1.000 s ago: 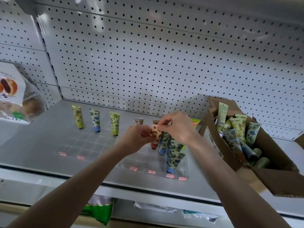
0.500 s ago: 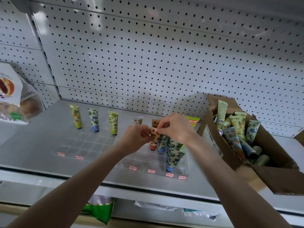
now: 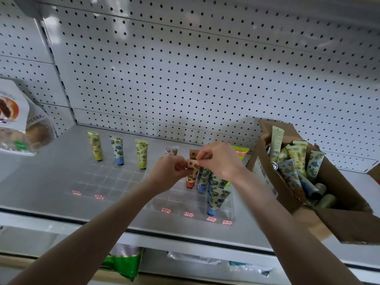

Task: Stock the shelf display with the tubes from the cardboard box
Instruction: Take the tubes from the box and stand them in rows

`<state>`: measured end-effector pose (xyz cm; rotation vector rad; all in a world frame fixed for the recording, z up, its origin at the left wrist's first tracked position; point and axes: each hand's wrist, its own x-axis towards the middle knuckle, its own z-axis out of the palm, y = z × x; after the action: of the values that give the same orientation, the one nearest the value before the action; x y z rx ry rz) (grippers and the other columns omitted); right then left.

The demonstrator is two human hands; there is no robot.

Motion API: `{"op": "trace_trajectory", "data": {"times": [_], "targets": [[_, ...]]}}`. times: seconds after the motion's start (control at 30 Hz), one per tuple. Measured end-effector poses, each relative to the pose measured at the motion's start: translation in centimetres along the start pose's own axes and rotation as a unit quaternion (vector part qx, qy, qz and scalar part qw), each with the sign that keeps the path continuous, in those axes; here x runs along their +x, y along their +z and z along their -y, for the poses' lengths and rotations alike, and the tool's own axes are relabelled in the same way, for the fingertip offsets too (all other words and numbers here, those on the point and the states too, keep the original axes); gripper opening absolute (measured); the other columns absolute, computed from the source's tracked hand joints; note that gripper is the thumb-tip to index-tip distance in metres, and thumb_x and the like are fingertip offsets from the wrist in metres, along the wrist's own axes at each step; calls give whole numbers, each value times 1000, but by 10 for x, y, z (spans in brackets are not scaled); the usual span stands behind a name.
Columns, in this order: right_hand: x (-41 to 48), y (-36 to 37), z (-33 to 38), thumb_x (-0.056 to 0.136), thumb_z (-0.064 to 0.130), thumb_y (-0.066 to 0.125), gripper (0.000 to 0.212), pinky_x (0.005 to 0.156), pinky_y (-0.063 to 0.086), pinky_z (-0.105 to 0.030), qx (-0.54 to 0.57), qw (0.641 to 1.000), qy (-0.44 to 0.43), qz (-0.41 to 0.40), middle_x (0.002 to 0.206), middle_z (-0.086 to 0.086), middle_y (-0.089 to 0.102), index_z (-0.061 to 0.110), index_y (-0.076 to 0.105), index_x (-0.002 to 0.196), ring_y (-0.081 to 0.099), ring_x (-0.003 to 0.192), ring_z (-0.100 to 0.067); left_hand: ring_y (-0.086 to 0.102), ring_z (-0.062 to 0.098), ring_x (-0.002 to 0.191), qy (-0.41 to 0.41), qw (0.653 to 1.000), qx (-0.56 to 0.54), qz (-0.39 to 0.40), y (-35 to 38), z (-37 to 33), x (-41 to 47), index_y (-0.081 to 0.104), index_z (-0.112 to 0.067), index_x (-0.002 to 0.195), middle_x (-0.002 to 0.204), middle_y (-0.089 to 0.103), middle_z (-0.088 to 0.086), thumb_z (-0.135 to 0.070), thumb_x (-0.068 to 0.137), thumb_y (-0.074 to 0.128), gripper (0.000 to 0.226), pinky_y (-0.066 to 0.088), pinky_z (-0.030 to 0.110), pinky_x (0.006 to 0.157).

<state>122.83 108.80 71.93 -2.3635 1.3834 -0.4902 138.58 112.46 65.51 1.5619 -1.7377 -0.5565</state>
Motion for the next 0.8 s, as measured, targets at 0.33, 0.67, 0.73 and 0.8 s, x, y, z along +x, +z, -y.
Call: {"op": "trace_trajectory", "data": {"times": [0.33,0.67,0.73,0.8], "targets": [[-2,1,-1,84,18,69,9,81,54,-28,11,1000,6,-8,91,4,70,19,72,92,64,84,-9,58,-4,69,3,1000,0,5,0,-3,0,68,-9,98,82,66,-5,-20,83,67,18,49,11,69],[-7,-5,2,85,11,63,14,81,53,-26,36,999,19,-31,91,3,69,21,71,90,63,86,-9,59,-3,68,4,1000,1,-1,-3,-3,-2,69,-10,97,80,67,-5,-22,84,66,18,49,11,65],[-8,-8,2,85,12,64,12,78,50,-19,52,997,18,-45,91,5,69,21,71,89,62,84,-7,57,-5,64,5,1000,4,-3,-6,-6,-4,69,-12,96,77,65,-8,-23,85,65,17,45,7,60],[-10,-14,2,85,15,67,8,71,44,-7,75,995,16,-66,87,7,68,19,72,90,60,79,-2,54,-5,60,6,1000,5,-12,-11,-10,-4,69,-13,94,72,61,-12,-24,85,64,15,42,5,56]]}}
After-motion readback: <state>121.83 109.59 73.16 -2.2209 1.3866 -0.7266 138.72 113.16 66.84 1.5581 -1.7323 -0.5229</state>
